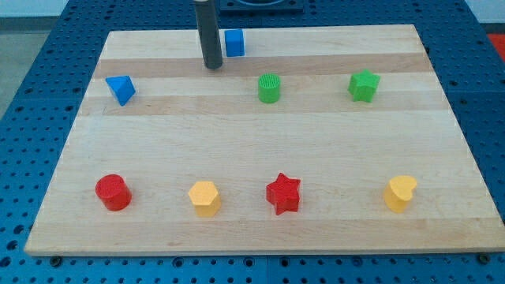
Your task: Push the green circle at the bottom right of the blue cube
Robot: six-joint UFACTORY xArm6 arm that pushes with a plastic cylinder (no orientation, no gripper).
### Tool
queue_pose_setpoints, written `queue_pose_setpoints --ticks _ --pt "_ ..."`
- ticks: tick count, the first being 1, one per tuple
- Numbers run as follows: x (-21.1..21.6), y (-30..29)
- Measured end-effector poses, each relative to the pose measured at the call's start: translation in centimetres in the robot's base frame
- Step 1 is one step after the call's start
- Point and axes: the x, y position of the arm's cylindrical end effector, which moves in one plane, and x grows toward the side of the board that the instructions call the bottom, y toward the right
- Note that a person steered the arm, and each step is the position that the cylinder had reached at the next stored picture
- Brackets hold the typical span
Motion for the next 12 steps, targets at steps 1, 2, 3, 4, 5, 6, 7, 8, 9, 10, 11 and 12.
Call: queue_pose_setpoints --ticks 1,2,3,4,5,6,7,8,9,10,11,12 --pt "3.1 0.5" --pt "5.6 3.6" --pt "7.1 7.1" --pt "9.0 10.0" --pt "11.7 11.3" --pt "14.2 11.6" --pt "14.2 11.9" --pt "12.2 11.9" --pt "9.9 11.9" --pt "6.6 11.9" --pt "4.2 11.9" --pt "2.4 11.9"
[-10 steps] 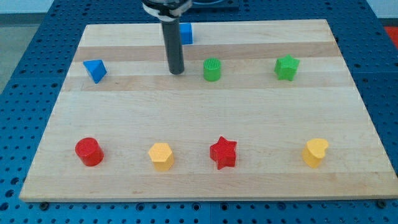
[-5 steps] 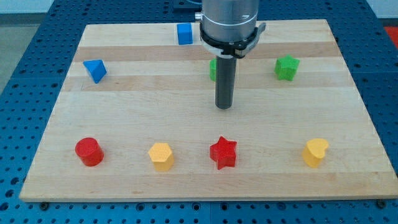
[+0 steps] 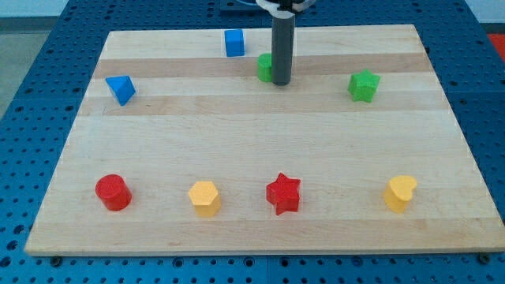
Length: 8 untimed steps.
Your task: Push the green circle at the bottom right of the blue cube
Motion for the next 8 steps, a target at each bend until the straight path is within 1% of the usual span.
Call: queue_pose_setpoints --ticks 2,3,4,5,8 --pt "-1.1 0.0" --pt "-0.8 0.0" --pt "2.3 0.0" --pt "3.2 0.0" --pt "3.2 -0.6"
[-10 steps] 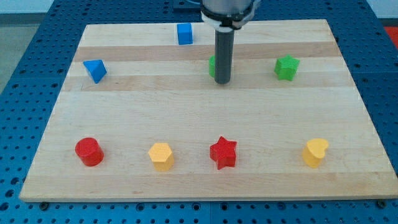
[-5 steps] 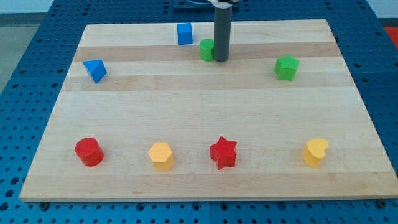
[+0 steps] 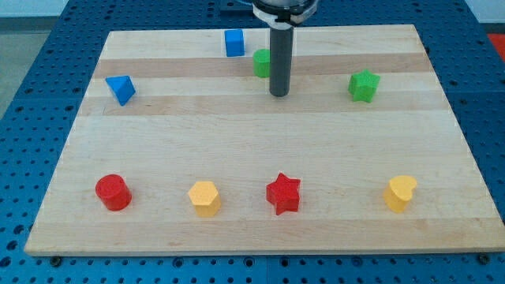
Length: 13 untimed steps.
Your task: Push the green circle at the bottom right of the blue cube
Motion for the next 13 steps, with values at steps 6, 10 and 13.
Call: queue_pose_setpoints --ticks 6,10,13 --pt "-0.4 -2.9" --pt "-1.1 -3.2" --pt "-3.9 -0.4"
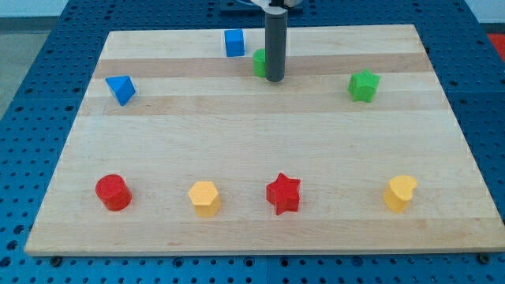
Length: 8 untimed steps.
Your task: Push the green circle at the bottom right of the blue cube
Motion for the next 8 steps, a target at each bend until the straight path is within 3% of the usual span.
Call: queue_pose_setpoints --ticks 8 --pt "-3.0 -4.0"
